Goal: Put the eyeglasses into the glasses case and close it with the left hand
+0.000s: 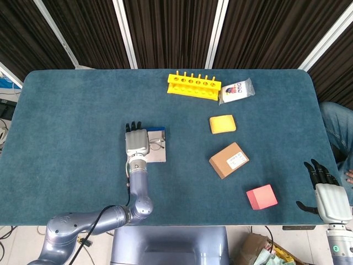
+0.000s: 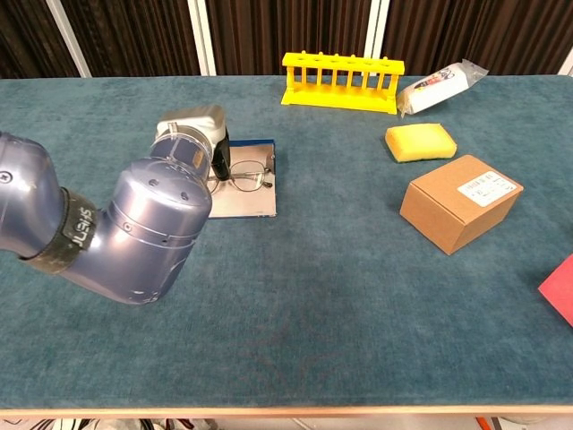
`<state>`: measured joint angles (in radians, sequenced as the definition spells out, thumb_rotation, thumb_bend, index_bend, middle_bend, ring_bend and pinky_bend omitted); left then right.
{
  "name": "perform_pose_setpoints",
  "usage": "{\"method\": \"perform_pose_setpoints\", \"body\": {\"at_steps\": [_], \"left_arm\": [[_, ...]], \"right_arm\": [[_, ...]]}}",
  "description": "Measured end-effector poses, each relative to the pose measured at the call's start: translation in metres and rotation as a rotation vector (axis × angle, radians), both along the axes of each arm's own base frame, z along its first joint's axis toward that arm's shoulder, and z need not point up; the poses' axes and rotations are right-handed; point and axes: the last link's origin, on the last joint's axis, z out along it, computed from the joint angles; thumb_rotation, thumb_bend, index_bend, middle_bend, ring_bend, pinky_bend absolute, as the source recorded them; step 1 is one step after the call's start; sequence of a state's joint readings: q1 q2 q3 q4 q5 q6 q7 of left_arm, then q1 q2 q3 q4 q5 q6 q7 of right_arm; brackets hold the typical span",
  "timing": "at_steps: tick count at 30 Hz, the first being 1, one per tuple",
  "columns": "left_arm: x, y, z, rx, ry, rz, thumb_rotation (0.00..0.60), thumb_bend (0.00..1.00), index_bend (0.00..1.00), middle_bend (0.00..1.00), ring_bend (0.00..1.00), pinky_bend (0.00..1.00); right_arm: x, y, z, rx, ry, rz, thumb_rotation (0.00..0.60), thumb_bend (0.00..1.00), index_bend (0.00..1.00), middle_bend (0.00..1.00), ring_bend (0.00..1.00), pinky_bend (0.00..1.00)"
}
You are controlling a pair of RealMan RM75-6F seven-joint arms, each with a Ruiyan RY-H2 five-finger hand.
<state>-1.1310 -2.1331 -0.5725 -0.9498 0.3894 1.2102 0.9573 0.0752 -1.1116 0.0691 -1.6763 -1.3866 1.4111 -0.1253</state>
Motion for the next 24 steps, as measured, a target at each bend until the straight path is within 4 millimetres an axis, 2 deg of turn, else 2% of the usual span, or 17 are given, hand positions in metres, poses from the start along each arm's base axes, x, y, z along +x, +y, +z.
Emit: {"method": "perform_pose_setpoints", "body": {"at_steps": [11,19,21,23,24], "left_arm": [[0.003,-0.002,-0.001,0.002,0.012,-0.039,0.600,0.42,0.41,0.11,0.00,0.01],[0.011,-0.018,0.010,-0.018,0.009,-0.106,0.600,0.42,0.38,0.11,0.00,0.02],[0.012,-0.022,0.017,-0.022,0.004,-0.120,0.600,0.42,0.37,0.11,0.01,0.08],[0.010,-0.026,0.023,-0.023,0.006,-0.133,0.600,0.44,0.35,0.14,0.06,0.20],[0.009,-0.028,0.028,-0.022,0.012,-0.143,0.600,0.45,0.34,0.16,0.13,0.31]], "right_arm": [[0.000,0.000,0.000,0.001,-0.004,-0.005,0.600,0.14,0.07,0.02,0.10,0.23],[0.000,0.000,0.000,0.002,-0.008,-0.006,0.600,0.14,0.07,0.02,0.10,0.23],[0.000,0.000,0.000,0.003,-0.009,-0.009,0.600,0.14,0.07,0.02,0.10,0.23],[0.000,-0.001,0.000,0.003,-0.008,-0.009,0.600,0.14,0.07,0.02,0.10,0.23],[0.000,0.000,-0.001,0.002,-0.008,-0.009,0.600,0.14,0.07,0.02,0.10,0.23]]}}
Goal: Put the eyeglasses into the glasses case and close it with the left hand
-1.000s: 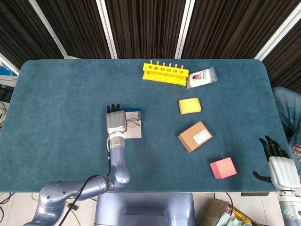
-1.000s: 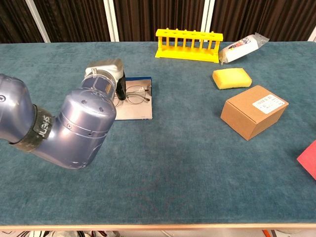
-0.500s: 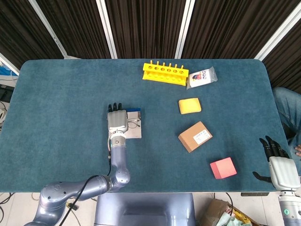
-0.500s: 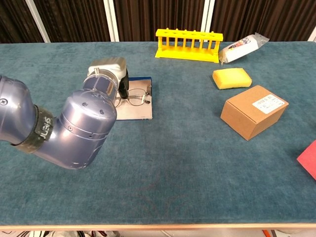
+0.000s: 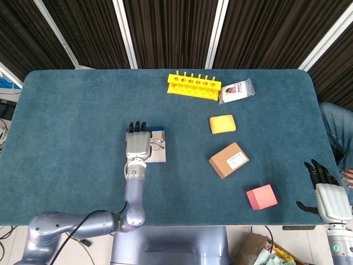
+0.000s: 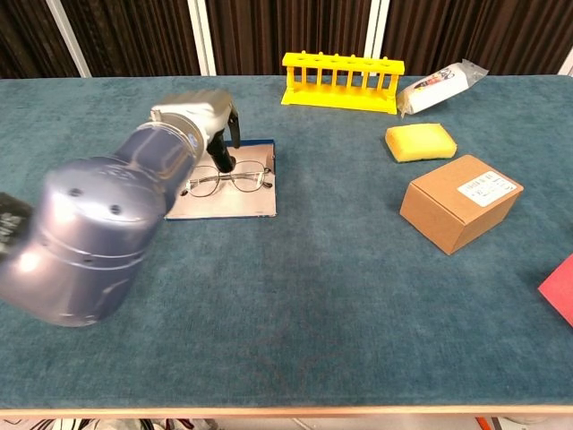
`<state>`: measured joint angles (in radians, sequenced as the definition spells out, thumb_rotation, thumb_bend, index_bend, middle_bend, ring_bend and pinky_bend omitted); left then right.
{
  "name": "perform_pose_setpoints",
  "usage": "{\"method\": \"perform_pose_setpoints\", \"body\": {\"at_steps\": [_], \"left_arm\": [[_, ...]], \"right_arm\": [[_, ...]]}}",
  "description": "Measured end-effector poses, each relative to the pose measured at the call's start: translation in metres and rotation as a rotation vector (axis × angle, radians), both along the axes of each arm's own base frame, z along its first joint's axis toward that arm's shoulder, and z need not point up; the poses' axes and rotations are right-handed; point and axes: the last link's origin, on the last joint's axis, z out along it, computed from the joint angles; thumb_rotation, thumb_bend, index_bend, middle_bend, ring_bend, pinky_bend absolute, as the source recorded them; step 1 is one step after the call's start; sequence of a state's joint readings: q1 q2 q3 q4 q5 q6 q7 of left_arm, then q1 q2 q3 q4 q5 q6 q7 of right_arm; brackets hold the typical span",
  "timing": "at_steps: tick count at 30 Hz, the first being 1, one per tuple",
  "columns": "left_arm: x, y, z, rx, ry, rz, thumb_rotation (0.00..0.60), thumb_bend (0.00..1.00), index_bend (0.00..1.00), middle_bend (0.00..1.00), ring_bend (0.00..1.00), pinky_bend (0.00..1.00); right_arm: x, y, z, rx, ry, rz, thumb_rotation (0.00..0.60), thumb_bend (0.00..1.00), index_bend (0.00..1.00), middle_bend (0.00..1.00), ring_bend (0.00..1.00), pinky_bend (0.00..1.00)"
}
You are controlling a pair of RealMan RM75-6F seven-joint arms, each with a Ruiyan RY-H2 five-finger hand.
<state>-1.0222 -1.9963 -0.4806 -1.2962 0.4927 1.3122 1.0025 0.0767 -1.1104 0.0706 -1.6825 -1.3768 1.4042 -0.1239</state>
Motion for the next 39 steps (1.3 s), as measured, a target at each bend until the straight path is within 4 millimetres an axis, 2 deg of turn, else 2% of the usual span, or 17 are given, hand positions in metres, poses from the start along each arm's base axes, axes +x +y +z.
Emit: {"method": "perform_pose_setpoints", "body": {"at_steps": [1,4,5,10,12,15,24,30,39], "left_arm": [[-0.001,-0.001,0.004,0.003,0.008,-0.008,0.600,0.46,0.33,0.19,0.20,0.41],[-0.007,-0.004,0.018,0.019,0.030,-0.041,0.600,0.49,0.26,0.31,0.36,0.58],[-0.008,-0.005,0.022,0.023,0.034,-0.048,0.600,0.50,0.24,0.35,0.40,0.61],[-0.015,-0.008,0.032,-0.003,-0.019,-0.027,0.600,0.56,0.12,0.70,0.70,0.80],[-0.018,-0.009,0.034,-0.033,-0.055,0.000,0.600,0.57,0.07,0.76,0.76,0.85],[-0.021,-0.012,0.035,-0.092,-0.116,0.053,0.600,0.57,0.00,0.79,0.79,0.89],[-0.025,-0.031,0.035,-0.309,-0.265,0.167,0.600,0.57,0.00,0.82,0.82,0.92],[-0.031,-0.039,0.030,-0.336,-0.263,0.169,0.600,0.57,0.00,0.82,0.83,0.92],[-0.040,-0.040,0.023,-0.325,-0.236,0.164,0.600,0.57,0.00,0.82,0.82,0.92]], "right_arm": [[0.000,0.000,0.000,-0.001,0.000,0.000,0.600,0.14,0.07,0.02,0.10,0.23],[0.000,0.000,0.000,-0.006,0.001,-0.001,0.600,0.14,0.07,0.02,0.10,0.23],[0.000,0.000,0.000,-0.007,0.000,-0.002,0.600,0.14,0.07,0.02,0.10,0.23],[0.000,0.000,0.000,-0.008,0.001,-0.005,0.600,0.14,0.07,0.02,0.10,0.23],[0.000,0.000,-0.001,-0.008,0.001,-0.006,0.600,0.14,0.07,0.02,0.10,0.23],[0.000,0.000,-0.001,-0.007,0.001,-0.008,0.600,0.14,0.07,0.02,0.10,0.23],[0.000,0.000,0.000,-0.005,-0.006,-0.012,0.600,0.14,0.07,0.02,0.10,0.23],[0.000,0.000,0.000,-0.003,-0.007,-0.015,0.600,0.14,0.07,0.02,0.10,0.23],[-0.001,-0.001,0.000,-0.006,-0.008,-0.020,0.600,0.14,0.07,0.02,0.10,0.23]]}}
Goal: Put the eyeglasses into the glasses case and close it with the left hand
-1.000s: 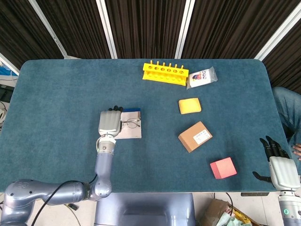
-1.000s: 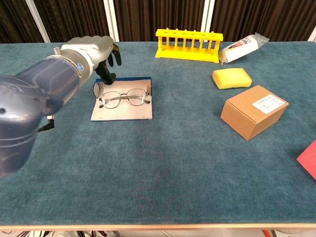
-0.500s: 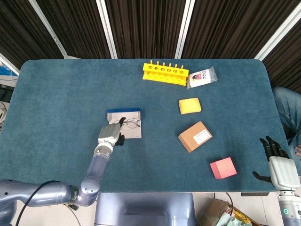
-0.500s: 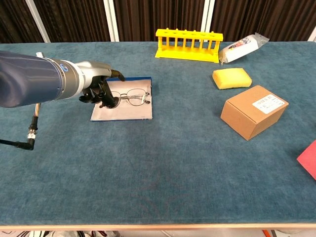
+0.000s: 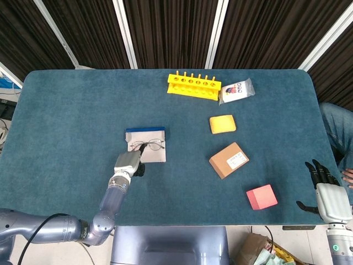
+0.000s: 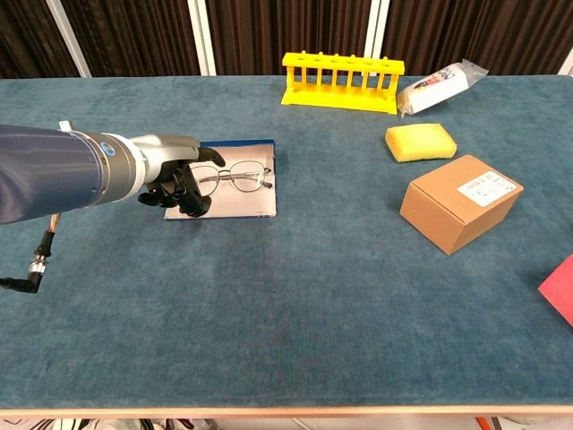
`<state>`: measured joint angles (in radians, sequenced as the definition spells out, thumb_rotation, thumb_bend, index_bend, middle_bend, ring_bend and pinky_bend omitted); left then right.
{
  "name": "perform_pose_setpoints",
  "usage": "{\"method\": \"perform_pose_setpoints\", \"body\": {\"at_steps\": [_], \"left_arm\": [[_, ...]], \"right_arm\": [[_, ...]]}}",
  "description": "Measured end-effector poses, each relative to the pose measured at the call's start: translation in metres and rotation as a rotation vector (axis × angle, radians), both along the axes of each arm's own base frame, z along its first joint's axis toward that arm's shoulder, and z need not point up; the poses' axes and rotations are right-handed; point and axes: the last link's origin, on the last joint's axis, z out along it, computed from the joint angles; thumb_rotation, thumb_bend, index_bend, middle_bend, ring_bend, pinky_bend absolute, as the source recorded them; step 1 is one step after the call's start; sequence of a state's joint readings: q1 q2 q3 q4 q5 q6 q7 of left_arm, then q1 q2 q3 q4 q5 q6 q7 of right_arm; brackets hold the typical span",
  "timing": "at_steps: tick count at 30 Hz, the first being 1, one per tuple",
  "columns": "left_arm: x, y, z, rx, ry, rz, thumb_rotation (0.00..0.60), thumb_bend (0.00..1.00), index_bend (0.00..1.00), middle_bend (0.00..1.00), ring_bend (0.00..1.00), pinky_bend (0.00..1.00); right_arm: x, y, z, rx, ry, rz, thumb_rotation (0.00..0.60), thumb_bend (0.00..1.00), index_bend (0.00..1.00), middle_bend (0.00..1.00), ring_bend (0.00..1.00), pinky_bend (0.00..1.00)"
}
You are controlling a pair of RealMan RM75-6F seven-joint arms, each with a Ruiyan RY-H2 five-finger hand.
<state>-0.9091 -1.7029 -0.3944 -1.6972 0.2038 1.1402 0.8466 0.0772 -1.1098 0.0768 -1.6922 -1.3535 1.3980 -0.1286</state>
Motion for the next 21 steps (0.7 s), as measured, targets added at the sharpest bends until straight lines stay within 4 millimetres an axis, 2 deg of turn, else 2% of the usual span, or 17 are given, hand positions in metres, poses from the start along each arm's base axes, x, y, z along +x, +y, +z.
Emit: {"method": "perform_pose_setpoints", "body": {"at_steps": [21], "left_arm": [[-0.013,0.008,-0.010,0.010,0.029,0.011,0.600,0.57,0.00,0.82,0.82,0.92]], "right_arm": [[0.000,0.000,0.001,-0.006,0.001,-0.006,0.600,0.14,0.07,0.02,0.10,0.23]]}}
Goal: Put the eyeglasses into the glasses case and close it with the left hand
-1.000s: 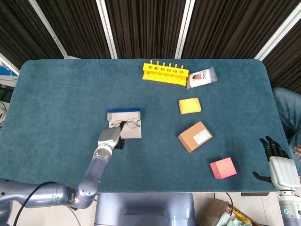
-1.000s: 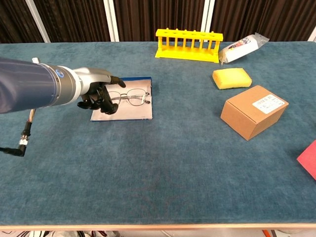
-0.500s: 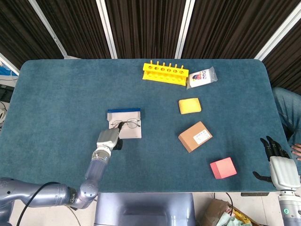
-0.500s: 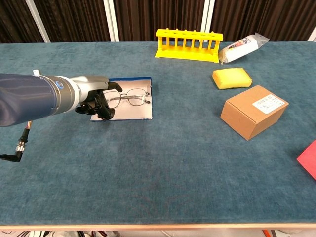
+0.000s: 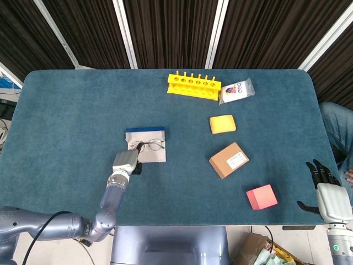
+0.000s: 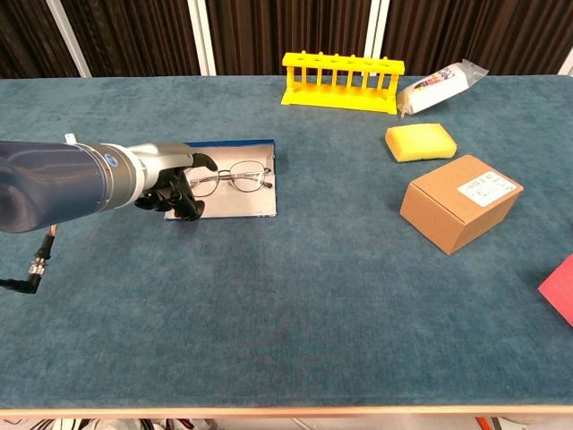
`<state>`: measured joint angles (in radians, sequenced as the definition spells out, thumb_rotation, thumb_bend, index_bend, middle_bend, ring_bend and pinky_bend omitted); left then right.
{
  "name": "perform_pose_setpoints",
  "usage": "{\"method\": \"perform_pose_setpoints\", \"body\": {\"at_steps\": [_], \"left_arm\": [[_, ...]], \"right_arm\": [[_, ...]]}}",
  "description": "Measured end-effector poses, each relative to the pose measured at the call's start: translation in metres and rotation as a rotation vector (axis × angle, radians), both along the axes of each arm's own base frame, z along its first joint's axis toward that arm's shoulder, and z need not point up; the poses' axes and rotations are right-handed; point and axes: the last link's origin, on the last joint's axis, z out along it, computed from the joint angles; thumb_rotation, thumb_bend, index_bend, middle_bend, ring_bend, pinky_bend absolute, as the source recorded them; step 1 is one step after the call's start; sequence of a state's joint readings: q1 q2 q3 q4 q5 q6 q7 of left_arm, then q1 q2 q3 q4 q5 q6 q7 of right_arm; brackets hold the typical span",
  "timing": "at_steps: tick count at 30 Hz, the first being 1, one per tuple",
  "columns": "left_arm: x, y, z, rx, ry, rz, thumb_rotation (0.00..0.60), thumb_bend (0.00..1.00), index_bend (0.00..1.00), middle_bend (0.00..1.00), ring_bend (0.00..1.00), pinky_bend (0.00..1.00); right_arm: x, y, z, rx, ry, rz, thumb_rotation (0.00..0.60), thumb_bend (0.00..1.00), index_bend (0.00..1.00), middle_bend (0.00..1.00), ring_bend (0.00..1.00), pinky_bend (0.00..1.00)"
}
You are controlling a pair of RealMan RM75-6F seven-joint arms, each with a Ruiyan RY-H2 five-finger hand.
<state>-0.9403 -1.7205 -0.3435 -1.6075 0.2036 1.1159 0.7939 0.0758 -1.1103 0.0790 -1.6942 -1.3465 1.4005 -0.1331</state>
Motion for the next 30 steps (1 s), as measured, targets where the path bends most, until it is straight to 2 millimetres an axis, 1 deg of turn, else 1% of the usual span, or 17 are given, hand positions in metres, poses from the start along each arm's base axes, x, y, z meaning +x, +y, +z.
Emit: {"method": "perform_pose_setpoints", "body": {"at_steps": [18,30], "left_arm": [[0.007,-0.004,-0.010,-0.007,0.023,-0.034,0.600,0.57,0.00,0.82,0.82,0.92],[0.007,-0.001,-0.013,0.008,0.036,-0.032,0.600,0.57,0.00,0.82,0.82,0.92]], "right_arm": [[0.000,0.000,0.001,-0.004,0.002,-0.004,0.600,0.15,0.07,0.02,0.10,0.23],[0.000,0.000,0.001,-0.004,0.001,-0.006,0.600,0.15,0.07,0.02,0.10,0.23]]}}
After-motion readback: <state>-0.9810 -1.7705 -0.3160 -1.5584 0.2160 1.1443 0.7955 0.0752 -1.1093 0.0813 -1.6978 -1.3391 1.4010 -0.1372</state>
